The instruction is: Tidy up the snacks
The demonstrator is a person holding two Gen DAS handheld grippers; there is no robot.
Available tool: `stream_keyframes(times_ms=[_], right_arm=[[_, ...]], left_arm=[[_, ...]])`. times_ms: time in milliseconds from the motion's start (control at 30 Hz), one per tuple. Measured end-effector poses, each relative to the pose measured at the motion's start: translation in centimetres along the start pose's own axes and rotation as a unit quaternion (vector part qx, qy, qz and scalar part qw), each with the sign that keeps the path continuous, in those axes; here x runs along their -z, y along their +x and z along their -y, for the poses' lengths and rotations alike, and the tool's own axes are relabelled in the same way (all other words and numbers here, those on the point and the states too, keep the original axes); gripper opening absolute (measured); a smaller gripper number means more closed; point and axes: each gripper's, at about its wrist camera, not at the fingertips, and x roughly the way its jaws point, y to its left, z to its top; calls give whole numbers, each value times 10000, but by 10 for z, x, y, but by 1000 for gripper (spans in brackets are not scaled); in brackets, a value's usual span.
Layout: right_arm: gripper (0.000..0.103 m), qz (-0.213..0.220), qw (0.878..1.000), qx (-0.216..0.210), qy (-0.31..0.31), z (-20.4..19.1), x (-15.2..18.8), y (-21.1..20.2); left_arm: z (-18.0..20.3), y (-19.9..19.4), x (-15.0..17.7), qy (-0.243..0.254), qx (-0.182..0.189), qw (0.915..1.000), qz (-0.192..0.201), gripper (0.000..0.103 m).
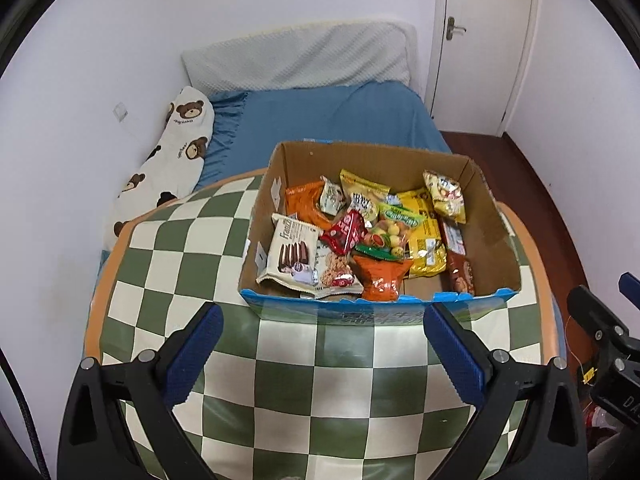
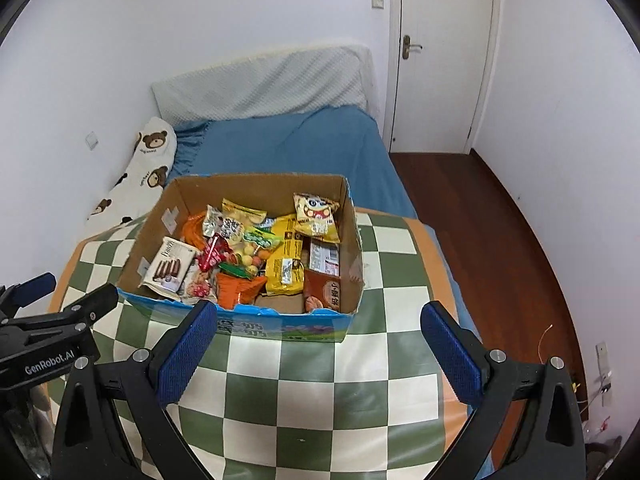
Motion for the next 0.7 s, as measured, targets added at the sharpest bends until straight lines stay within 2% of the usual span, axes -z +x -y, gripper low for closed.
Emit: stream_keyframes(times_ms=[233, 700], right_arm=[[103, -128, 9999, 25, 0, 2, -1, 13], [103, -98, 9999, 19, -20, 0, -8, 9]], left_arm=[[4, 5, -1, 27, 80, 10000, -34, 103], [3, -1, -3, 40, 107, 9999, 14, 103]])
